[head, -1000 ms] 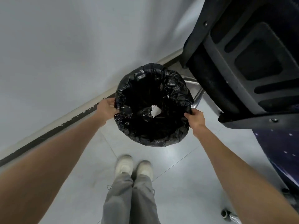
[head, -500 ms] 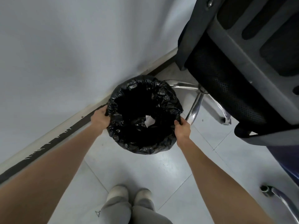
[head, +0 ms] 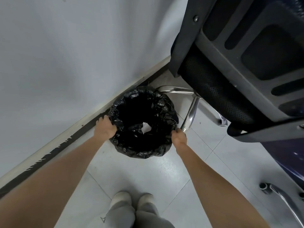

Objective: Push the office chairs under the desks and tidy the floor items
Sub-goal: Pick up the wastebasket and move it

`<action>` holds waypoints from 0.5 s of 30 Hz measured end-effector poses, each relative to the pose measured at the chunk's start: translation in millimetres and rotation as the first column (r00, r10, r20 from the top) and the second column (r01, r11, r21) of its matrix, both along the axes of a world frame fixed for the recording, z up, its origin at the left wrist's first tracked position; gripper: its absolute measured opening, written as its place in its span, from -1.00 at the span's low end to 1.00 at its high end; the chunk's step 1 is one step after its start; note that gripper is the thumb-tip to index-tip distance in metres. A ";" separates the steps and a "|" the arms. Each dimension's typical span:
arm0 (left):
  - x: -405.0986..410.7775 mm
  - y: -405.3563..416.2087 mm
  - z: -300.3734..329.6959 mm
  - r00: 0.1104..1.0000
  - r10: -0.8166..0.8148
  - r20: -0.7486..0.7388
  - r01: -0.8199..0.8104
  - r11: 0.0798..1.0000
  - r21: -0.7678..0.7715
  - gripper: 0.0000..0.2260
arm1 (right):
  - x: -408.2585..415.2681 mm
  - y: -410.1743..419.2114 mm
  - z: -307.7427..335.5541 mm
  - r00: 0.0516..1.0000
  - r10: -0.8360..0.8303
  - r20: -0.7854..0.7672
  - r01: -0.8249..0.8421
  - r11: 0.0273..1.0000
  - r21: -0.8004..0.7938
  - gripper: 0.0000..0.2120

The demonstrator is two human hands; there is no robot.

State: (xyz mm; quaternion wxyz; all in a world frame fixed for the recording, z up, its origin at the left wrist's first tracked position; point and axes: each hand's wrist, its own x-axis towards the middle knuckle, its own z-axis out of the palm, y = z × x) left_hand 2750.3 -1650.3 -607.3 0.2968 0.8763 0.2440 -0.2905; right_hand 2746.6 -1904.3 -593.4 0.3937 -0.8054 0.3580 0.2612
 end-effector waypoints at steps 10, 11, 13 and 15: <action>-40.5 -45.9 220.7 0.924 0.325 0.200 -0.188 0.845 -0.501 -0.75 | -44.9 21.0 212.6 0.910 -0.352 0.217 0.226 0.863 0.453 -0.73; -48.2 -51.7 252.8 0.926 0.310 0.216 -0.153 0.830 -0.536 -0.76 | -53.5 18.9 243.8 0.883 -0.402 0.242 0.242 0.832 0.499 -0.73; -64.9 -62.0 314.3 0.933 0.252 0.259 -0.058 0.811 -0.582 -0.77 | -71.4 8.4 307.3 0.837 -0.461 0.294 0.259 0.808 0.530 -0.75; -80.8 -69.3 369.2 0.927 0.207 0.312 0.027 0.795 -0.606 -0.80 | -92.9 -10.5 367.0 0.784 -0.519 0.340 0.279 0.785 0.554 -0.79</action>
